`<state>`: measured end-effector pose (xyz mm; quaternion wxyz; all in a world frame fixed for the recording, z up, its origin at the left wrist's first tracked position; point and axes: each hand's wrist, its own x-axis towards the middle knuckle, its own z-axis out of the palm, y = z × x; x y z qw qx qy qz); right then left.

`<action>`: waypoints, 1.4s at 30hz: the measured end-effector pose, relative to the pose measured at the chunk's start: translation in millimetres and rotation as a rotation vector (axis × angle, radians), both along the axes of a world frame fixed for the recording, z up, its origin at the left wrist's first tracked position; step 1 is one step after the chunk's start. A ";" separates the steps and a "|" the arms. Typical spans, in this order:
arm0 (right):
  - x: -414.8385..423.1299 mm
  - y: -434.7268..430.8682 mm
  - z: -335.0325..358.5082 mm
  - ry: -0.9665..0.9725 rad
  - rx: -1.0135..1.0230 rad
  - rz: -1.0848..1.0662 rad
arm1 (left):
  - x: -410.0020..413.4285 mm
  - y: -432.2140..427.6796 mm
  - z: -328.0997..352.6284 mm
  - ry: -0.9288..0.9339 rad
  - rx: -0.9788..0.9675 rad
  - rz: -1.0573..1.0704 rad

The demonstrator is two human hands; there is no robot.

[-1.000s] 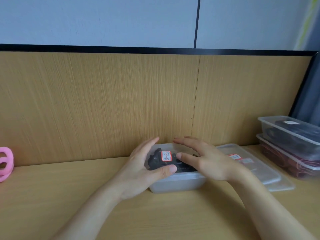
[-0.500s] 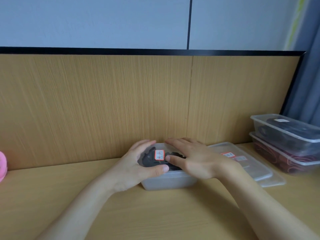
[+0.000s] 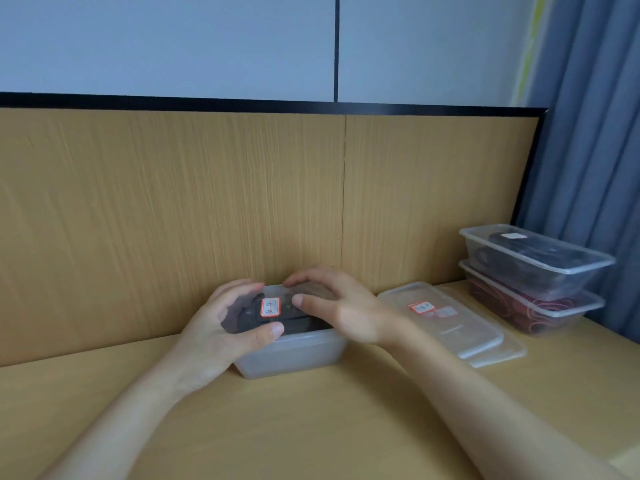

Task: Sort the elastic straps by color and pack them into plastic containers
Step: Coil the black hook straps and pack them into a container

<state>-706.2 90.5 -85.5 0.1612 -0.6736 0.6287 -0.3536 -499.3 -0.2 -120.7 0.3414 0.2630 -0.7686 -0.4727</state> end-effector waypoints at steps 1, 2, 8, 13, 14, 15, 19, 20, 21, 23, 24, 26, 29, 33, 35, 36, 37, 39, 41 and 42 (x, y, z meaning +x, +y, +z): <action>-1.3 0.9 0.5 -0.011 0.012 0.012 | -0.4 0.2 -0.6 0.025 0.006 0.011; -2.8 1.7 1.1 -0.001 0.037 0.024 | -1.4 0.7 -1.5 0.042 0.012 0.018; -8.7 7.7 3.6 0.263 0.173 0.046 | -1.4 2.8 -2.1 0.076 0.099 0.042; -5.5 9.2 -2.1 0.264 0.103 0.006 | 0.9 4.4 -2.9 0.076 0.127 0.049; -4.9 9.6 -2.9 0.235 0.085 -0.004 | 1.6 3.6 -3.4 0.078 0.132 0.046; -4.6 9.9 -3.6 0.201 0.074 -0.014 | 2.7 3.0 -4.1 0.084 0.143 0.042; -7.1 10.3 -6.0 0.060 0.059 -0.027 | 7.7 2.0 -4.7 0.124 0.206 0.020; -7.9 10.7 -6.5 0.034 0.053 -0.029 | 8.2 2.2 -4.4 0.134 0.225 0.023; -8.5 11.3 -6.8 0.011 0.045 -0.031 | 9.0 2.6 -4.1 0.151 0.253 0.028; -8.5 12.6 -6.8 -0.048 0.022 -0.026 | 9.1 4.1 -2.9 0.197 0.300 0.004; -7.8 13.1 -6.9 -0.072 0.008 -0.022 | 8.7 5.3 -2.2 0.211 0.307 -0.020; -6.1 13.5 -6.7 -0.096 -0.009 -0.018 | 8.5 6.7 -1.4 0.231 0.308 -0.038; -3.9 15.4 -6.7 -0.146 -0.021 0.004 | 9.6 6.7 -1.6 0.253 0.334 -0.020; -2.9 17.5 -5.0 -0.182 -0.043 0.008 | 10.0 6.0 -3.1 0.230 0.331 -0.024; -2.5 17.6 -4.9 -0.191 -0.044 0.002 | 9.4 5.3 -3.5 0.226 0.312 -0.007; -2.1 17.9 -4.7 -0.192 -0.042 -0.002 | 8.7 5.2 -3.4 0.236 0.299 0.006; -1.7 18.3 -4.5 -0.195 -0.041 -0.005 | 8.4 5.5 -2.9 0.250 0.292 0.021; -1.1 19.0 -3.9 -0.210 -0.048 -0.003 | 8.5 5.9 -1.5 0.263 0.288 0.030; -0.2 19.6 -3.5 -0.228 -0.054 0.005 | 9.7 6.2 -0.5 0.253 0.283 0.013; 0.5 20.0 -3.4 -0.230 -0.056 0.008 | 10.4 6.3 -0.1 0.241 0.280 0.000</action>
